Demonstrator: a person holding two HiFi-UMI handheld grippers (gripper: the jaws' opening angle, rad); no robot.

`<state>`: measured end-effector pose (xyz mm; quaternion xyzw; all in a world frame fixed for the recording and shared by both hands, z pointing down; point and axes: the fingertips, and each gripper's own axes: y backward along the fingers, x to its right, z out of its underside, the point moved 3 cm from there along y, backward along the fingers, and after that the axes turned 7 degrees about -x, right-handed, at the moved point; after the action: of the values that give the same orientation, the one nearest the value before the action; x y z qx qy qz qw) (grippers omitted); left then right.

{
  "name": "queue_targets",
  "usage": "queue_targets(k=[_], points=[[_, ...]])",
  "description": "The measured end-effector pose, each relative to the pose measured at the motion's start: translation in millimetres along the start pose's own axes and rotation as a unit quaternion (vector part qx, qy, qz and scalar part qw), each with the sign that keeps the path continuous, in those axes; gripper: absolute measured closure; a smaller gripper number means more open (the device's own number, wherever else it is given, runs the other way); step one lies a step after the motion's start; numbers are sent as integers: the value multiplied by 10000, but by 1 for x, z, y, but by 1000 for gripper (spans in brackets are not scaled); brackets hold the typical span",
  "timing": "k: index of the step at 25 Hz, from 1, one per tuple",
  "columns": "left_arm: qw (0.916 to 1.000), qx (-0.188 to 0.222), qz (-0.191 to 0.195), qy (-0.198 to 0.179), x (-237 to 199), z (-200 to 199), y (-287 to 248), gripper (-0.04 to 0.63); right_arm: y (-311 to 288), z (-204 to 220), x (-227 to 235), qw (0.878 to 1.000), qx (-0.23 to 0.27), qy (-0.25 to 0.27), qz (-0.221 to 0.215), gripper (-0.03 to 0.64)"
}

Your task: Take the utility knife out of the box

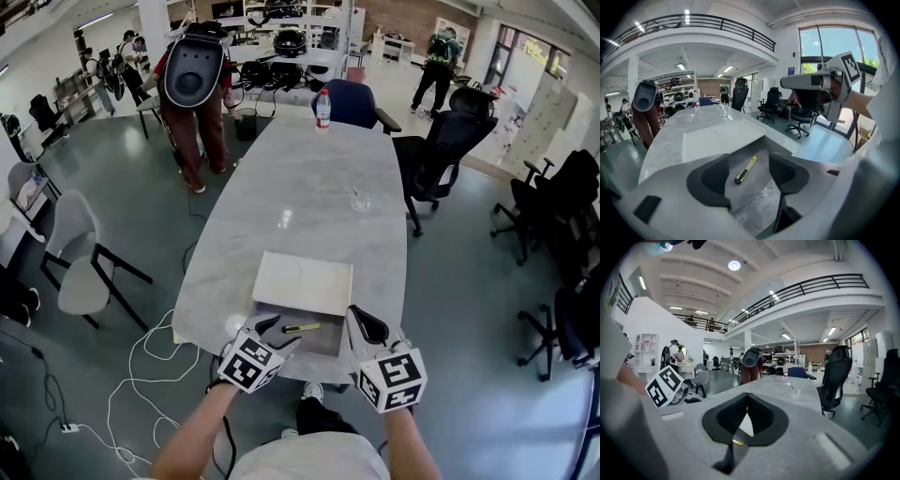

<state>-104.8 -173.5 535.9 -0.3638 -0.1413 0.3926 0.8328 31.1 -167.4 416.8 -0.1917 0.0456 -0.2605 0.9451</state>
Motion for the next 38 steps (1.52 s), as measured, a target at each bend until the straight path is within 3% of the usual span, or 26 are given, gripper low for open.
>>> queue_targets(k=[7,14,24,30,38], points=[[9948,-767,294,-606,-8,6,-30,353,-17,6,24,9999,-74,-123,40,612],[9789,-1567,499,-1215,-10,16,-58,354,-30,9,45,9997,-114,-209,35,612],[9583,-2191,651,-1715,-12,24,-83,367,-45,14,55,9994,-179,-292,-36,612],[9486,-2389,593,-1989,-11,30,-94,490,-48,18,62,9992,-216,-342,-26,612],[9425,-2455,697,-2156,-5,32,-96,532,-44,19,62,9991,-233,-347,-8,612]])
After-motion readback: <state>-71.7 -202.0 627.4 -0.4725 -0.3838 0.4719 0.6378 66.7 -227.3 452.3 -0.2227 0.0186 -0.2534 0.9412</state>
